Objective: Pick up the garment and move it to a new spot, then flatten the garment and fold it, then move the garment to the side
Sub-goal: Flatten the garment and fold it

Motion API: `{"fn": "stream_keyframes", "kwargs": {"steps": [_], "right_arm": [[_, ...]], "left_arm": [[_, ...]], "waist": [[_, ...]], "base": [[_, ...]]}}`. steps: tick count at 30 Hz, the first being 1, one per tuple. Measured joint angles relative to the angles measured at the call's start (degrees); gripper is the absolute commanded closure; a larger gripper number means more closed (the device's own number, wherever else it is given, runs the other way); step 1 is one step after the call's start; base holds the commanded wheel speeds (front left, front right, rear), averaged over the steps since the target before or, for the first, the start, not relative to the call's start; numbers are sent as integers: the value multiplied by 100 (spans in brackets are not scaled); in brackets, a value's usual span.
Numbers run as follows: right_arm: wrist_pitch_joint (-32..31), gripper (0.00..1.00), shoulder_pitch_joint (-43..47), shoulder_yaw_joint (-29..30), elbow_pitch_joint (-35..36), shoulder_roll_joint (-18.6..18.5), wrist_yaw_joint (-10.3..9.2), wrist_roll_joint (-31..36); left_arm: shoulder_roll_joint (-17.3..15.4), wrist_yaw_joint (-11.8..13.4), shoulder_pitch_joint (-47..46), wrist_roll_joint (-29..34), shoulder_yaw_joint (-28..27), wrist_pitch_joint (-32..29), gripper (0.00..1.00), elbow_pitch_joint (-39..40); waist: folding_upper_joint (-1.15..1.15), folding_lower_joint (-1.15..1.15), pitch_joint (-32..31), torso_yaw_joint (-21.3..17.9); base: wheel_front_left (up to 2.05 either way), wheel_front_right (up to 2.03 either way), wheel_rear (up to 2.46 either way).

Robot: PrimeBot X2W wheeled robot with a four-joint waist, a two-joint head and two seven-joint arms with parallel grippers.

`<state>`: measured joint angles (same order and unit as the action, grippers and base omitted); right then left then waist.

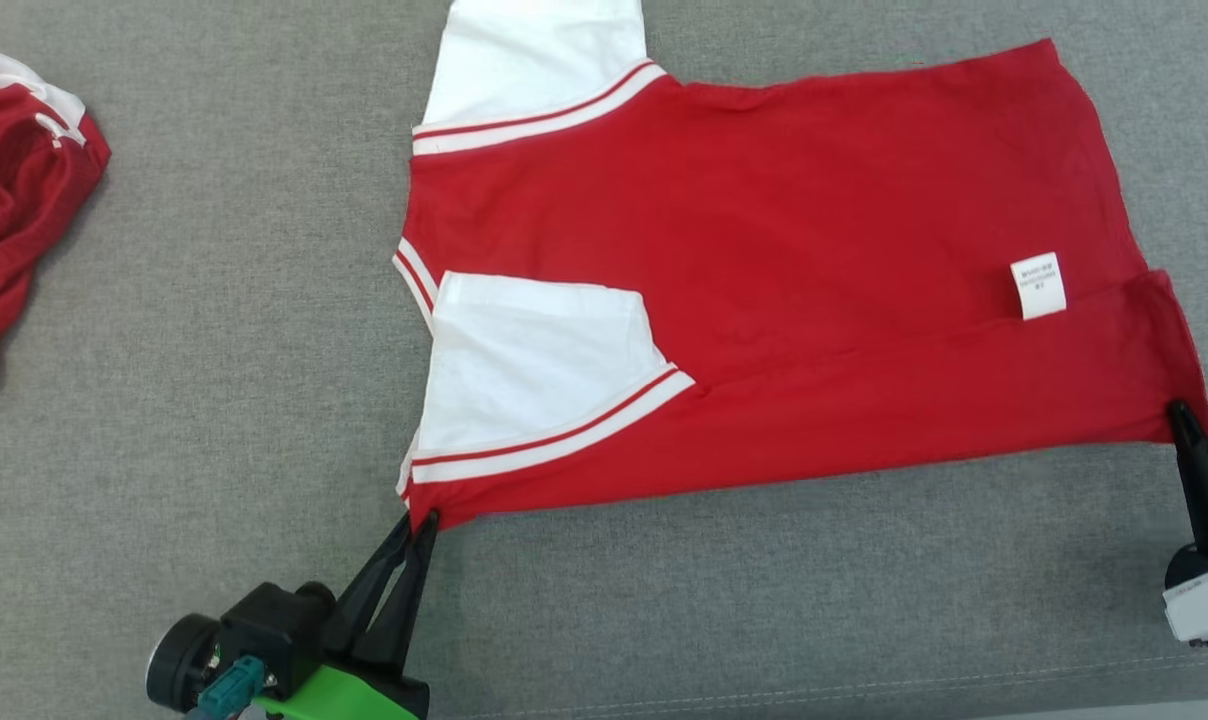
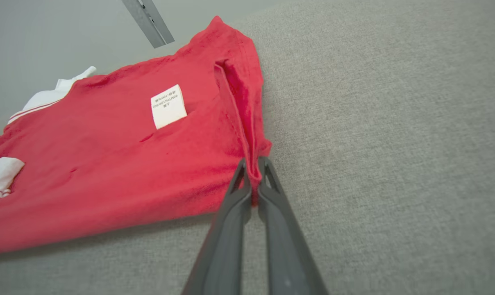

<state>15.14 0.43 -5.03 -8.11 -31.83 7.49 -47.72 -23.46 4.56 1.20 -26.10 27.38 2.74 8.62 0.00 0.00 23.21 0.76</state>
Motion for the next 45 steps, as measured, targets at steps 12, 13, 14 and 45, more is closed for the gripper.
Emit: {"fn": "stream_keyframes", "kwargs": {"steps": [12,13,14,45], "right_arm": [[0,0,319,-288,-244,-111,0,32],[0,0,320,-282,-256,-118,0,66],[0,0,324,-264,-265,-131,0,138],[0,0,-939,-298,1126,967,0,1205]], "left_arm": [[8,157,276,-315,136,-619,63,-90],[10,177,286,-315,140,-630,15,-98],[14,227,296,-318,136,-680,0,-107],[-1028,-979,-5474,-580,-287,-3964,0,-1428]], "waist": [[0,0,-344,64],[0,0,-371,67],[0,0,-403,71],[0,0,500,-522]], "base": [[0,0,0],[0,0,0],[0,0,0],[0,0,0]]}}
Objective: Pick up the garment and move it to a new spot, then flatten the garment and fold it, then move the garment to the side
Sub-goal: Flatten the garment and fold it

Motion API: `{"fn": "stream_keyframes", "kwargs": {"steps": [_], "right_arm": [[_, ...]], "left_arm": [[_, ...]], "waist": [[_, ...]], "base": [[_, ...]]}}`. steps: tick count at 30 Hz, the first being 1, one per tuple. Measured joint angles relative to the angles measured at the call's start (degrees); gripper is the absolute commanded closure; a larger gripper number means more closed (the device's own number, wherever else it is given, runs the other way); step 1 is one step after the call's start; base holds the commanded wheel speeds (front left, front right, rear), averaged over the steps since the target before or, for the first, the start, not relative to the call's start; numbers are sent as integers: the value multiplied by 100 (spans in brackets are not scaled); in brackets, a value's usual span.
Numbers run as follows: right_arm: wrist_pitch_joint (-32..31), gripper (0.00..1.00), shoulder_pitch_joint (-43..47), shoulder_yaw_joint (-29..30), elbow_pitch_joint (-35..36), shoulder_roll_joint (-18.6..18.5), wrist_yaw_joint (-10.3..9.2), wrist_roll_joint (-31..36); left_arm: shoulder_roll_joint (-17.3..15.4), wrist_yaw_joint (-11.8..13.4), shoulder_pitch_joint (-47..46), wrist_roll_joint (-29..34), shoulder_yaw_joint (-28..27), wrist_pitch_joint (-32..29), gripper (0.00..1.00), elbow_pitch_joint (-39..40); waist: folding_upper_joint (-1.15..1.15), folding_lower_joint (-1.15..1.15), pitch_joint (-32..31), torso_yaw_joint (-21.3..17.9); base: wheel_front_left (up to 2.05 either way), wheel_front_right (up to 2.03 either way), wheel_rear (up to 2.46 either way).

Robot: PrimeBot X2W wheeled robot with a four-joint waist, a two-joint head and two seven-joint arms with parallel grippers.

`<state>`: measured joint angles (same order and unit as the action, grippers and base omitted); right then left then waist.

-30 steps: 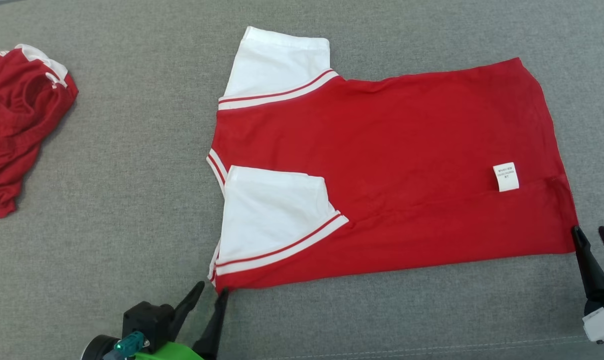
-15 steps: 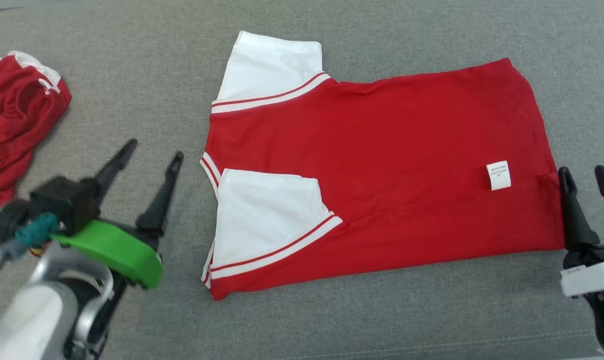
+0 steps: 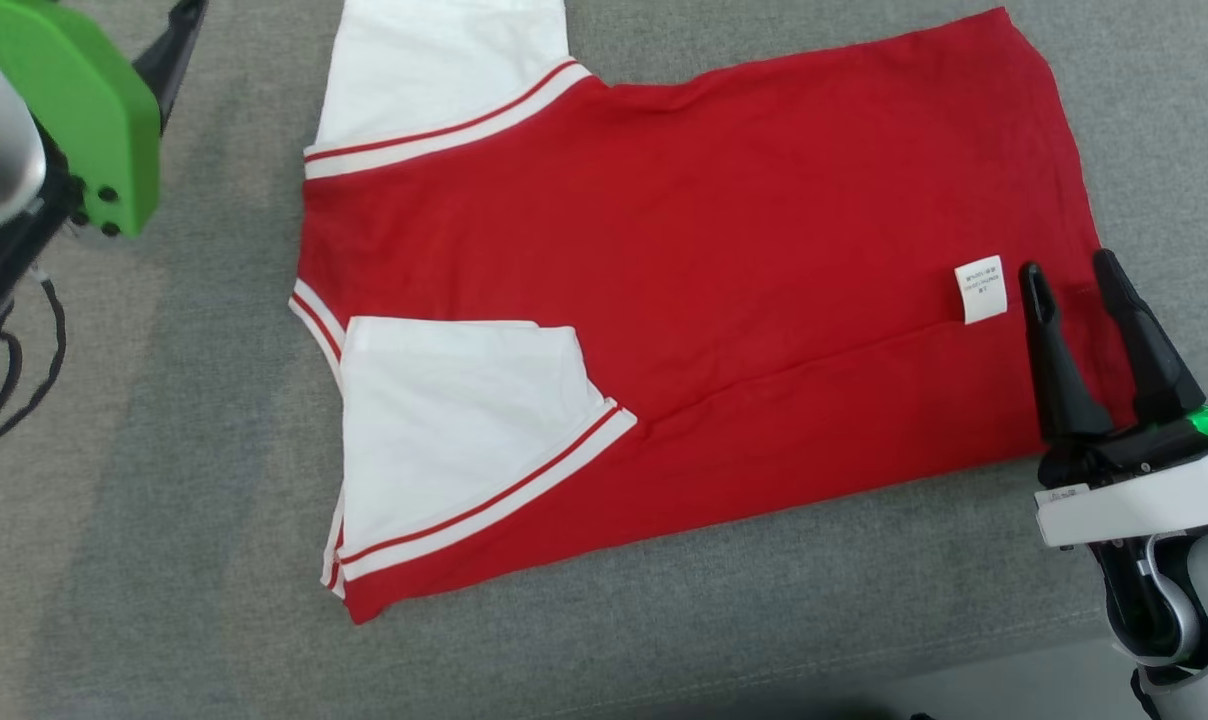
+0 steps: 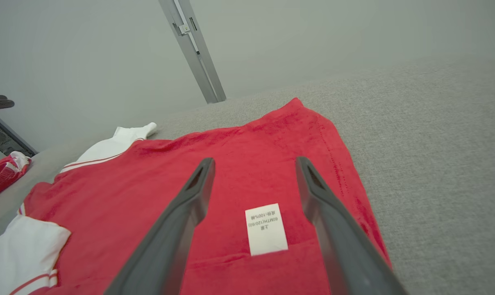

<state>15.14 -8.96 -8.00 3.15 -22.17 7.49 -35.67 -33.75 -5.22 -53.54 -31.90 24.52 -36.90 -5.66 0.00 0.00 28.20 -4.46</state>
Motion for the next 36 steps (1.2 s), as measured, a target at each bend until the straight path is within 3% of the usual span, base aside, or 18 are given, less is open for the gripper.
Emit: {"fn": "stream_keyframes", "kwargs": {"steps": [8,15,22,24,25,27,28,31,36], "right_arm": [[0,0,-283,-156,101,157,0,-74],[0,0,-384,-131,191,194,0,-165],[0,0,-382,-187,194,223,0,-172],[0,0,-389,-200,193,229,0,-172],[0,0,-397,-211,193,229,0,-172],[0,0,-416,-234,192,230,0,-172],[0,0,-427,-241,193,227,-1,-172],[0,0,-433,-257,198,212,0,-180],[0,0,-444,-281,205,121,0,-166]], "left_arm": [[135,-162,-1015,-116,410,-612,0,-946],[119,-192,-1262,-169,691,-575,0,-1330],[-111,-214,-1473,-69,911,-401,0,-1607],[-123,-215,-1499,-62,944,-355,5,-1678],[-145,-215,-1541,-9,976,-323,10,-1704],[-156,-215,-1601,4,978,-305,50,-1769],[-154,-215,-1612,-8,984,-304,55,-1806],[-155,-215,-1662,18,1033,-319,100,-1895],[-155,-215,-1693,-205,1020,-497,100,-2008]], "waist": [[0,0,543,-432],[0,0,884,-864],[0,0,1020,-1113],[0,0,1038,-1137],[0,0,1046,-1150],[0,0,1059,-1175],[0,0,1067,-1189],[0,0,1088,-1226],[0,0,1089,-1274]], "base": [[0,0,0],[0,0,0],[0,0,0],[0,0,0],[0,0,0],[0,0,0],[0,0,0],[0,0,0],[0,0,0]]}}
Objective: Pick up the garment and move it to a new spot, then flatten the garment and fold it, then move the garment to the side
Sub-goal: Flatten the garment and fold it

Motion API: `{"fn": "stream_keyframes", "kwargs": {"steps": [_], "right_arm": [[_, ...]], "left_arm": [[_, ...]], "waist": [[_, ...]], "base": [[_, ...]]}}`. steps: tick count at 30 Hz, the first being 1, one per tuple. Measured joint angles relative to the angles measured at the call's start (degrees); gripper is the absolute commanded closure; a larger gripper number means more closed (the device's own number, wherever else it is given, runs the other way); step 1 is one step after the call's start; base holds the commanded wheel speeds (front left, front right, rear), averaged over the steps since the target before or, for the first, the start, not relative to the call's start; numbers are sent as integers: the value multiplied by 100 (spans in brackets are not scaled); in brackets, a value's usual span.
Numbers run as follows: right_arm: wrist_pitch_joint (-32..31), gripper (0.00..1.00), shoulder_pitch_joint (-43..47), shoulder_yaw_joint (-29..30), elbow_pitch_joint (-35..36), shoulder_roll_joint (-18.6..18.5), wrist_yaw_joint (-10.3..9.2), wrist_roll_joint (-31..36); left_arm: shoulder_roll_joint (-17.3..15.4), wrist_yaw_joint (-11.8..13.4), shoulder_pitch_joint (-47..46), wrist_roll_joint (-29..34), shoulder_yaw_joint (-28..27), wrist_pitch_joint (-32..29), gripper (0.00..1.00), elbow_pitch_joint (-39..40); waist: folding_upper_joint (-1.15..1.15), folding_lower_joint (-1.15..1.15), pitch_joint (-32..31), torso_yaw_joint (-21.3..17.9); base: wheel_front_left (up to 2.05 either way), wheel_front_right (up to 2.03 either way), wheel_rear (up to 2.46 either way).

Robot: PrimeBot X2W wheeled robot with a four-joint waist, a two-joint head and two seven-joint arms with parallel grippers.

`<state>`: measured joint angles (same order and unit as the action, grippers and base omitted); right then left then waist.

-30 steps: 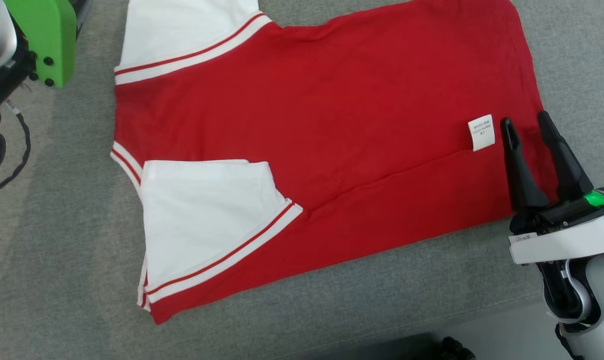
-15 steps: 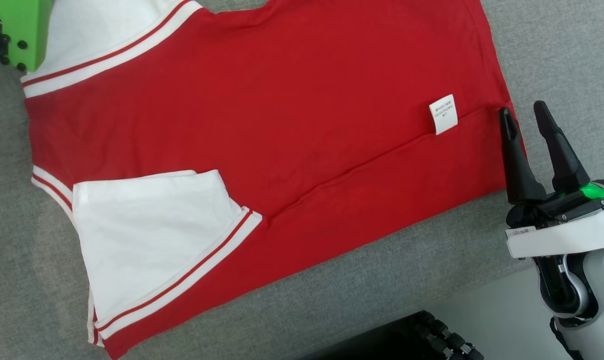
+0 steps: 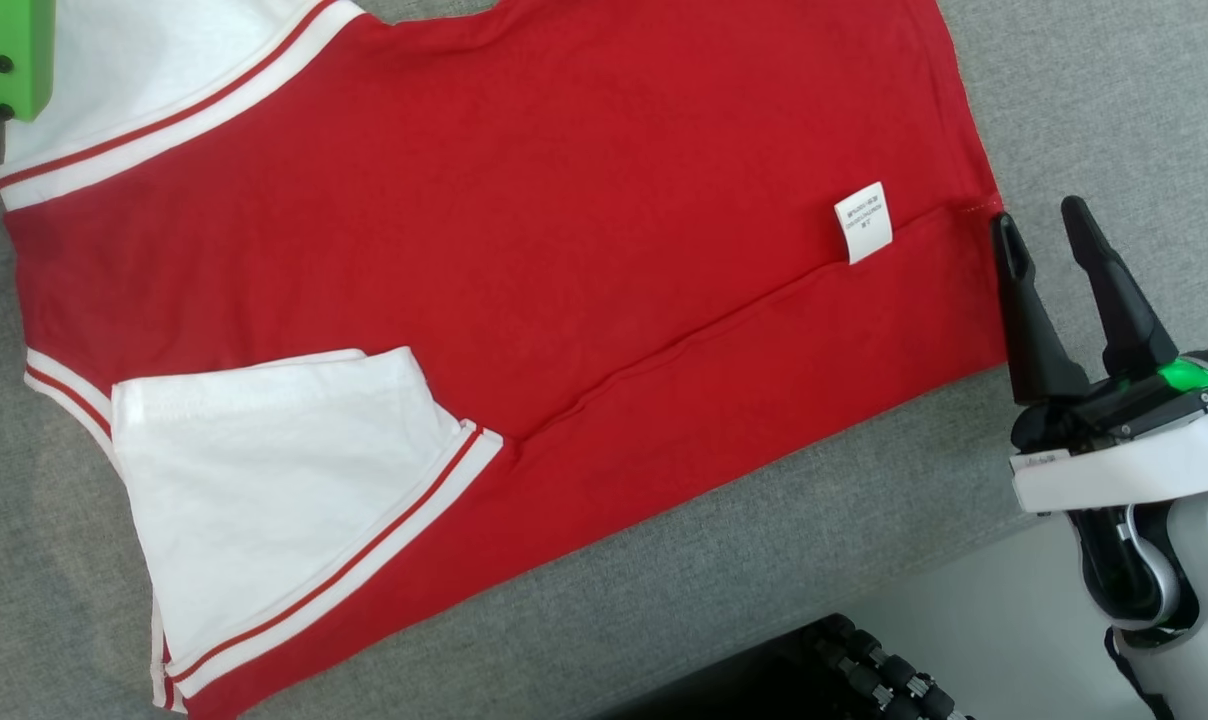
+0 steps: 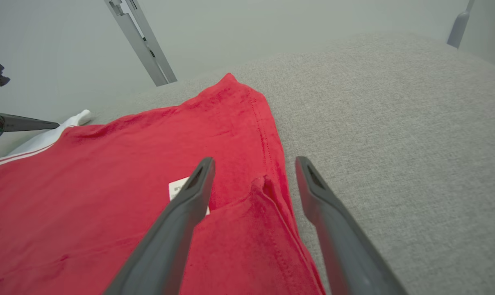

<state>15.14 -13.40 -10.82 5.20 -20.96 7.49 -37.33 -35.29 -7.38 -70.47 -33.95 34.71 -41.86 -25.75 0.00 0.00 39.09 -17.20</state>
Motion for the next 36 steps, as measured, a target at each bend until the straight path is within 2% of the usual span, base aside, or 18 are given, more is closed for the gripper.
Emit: {"fn": "stream_keyframes", "kwargs": {"steps": [6,9,13,18,23,30,36], "right_arm": [[0,0,-567,102,-398,-260,0,252],[-58,0,-1138,-46,-1155,-470,0,432],[-665,0,-2223,-183,-2147,-631,1,777],[-1206,0,-3238,-314,-3097,-499,0,1251],[-1382,0,-3935,-636,-3794,-387,0,1611],[-1438,0,-4575,-1099,-4472,-310,0,1783],[-1553,0,-4873,-1529,-4689,-265,-1,1726]], "left_arm": [[-122,0,-1,37,38,343,100,168],[-118,-1,-10,48,131,563,100,402],[-131,-1,-9,12,244,613,100,665],[-163,-1,-7,-60,320,560,100,968],[-250,0,33,-78,363,512,100,1224],[-347,45,148,-81,375,486,100,1422],[-365,89,211,-113,404,479,100,1481]], "waist": [[0,0,-87,9],[0,0,-156,64],[0,0,-209,220],[0,0,-204,449],[0,0,-129,652],[0,0,-37,771],[0,0,-55,782]], "base": [[0,0,0],[0,0,0],[0,0,0],[0,0,0],[0,0,0],[0,0,0],[0,0,0]]}}
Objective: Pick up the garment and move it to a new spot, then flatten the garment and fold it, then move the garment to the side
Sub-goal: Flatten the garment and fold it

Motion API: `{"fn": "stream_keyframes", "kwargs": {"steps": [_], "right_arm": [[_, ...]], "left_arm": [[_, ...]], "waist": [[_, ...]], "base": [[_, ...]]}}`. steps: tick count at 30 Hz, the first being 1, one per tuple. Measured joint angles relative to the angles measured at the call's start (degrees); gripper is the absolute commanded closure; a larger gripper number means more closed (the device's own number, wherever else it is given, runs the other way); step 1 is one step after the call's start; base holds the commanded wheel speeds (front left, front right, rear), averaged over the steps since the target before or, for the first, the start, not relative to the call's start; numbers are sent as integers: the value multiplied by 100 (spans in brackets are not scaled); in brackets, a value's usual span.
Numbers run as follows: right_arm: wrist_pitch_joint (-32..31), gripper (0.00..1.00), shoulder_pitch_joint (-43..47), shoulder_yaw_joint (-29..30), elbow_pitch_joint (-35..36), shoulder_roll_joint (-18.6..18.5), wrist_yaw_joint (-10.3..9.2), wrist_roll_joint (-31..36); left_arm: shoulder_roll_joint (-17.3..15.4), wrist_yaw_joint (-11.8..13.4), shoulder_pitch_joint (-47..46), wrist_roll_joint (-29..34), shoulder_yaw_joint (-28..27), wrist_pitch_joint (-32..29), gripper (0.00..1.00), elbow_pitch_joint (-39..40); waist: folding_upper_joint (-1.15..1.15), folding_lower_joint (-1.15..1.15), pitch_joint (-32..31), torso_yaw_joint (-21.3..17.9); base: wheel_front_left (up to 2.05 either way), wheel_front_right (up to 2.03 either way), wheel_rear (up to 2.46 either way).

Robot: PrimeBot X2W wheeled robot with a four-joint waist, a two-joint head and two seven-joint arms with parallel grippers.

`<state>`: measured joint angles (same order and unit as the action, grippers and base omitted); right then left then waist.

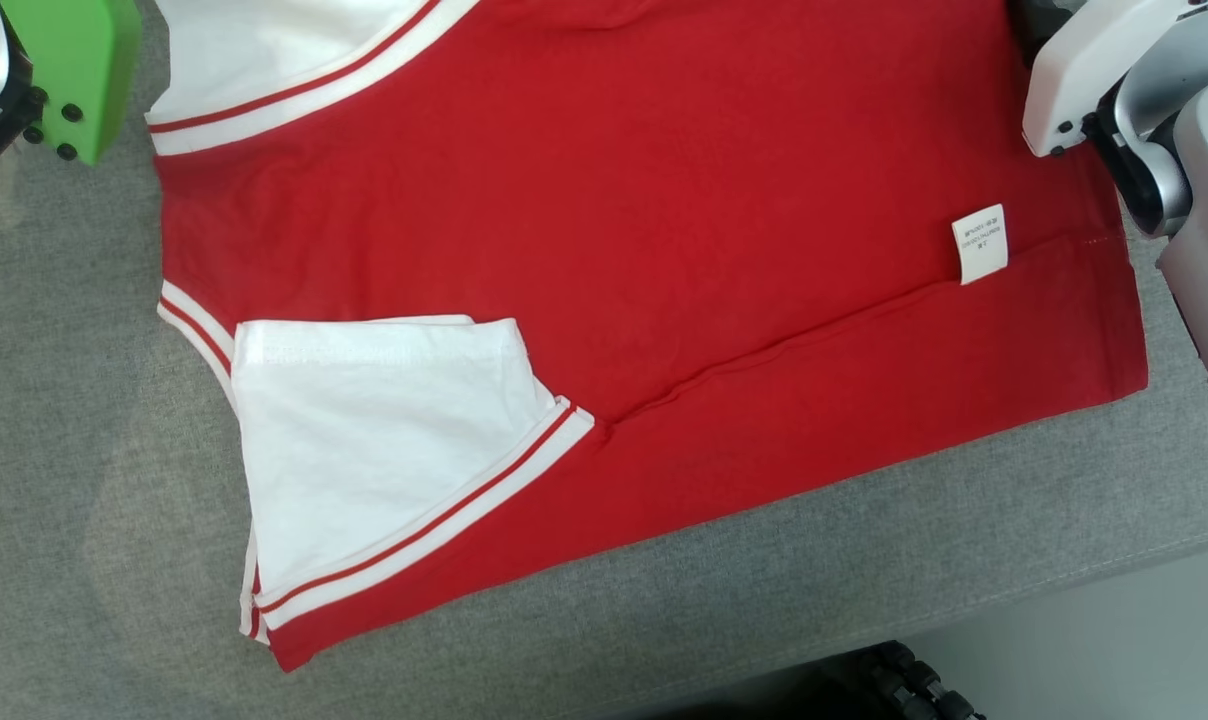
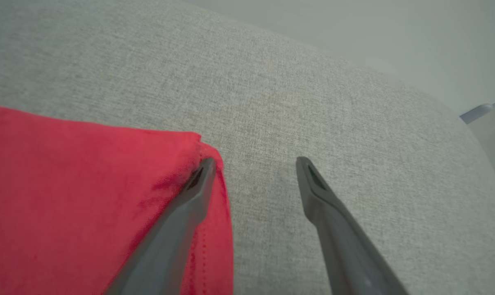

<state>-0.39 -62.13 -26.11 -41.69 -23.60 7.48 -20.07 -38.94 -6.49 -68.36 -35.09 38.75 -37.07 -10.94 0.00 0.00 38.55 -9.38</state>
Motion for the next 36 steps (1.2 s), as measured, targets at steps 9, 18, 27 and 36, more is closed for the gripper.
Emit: {"fn": "stream_keyframes", "kwargs": {"steps": [9,18,27,36], "right_arm": [[-358,0,-155,-494,70,-46,0,-305],[-821,55,-259,-1004,209,-238,-1,-744],[-1260,100,-378,-1451,358,-441,0,-1284],[-809,100,-467,-1326,374,-806,1,-1345]], "left_arm": [[-4,21,57,-19,37,32,100,-8],[48,20,83,-26,118,154,100,-64],[123,13,88,-45,135,446,100,-171],[144,26,-60,316,5,1544,100,-212]], "waist": [[0,1,-109,1],[0,0,-147,108],[0,1,-166,216],[0,0,-248,208]], "base": [[0,0,0],[0,0,0],[0,0,0],[0,0,0]]}}
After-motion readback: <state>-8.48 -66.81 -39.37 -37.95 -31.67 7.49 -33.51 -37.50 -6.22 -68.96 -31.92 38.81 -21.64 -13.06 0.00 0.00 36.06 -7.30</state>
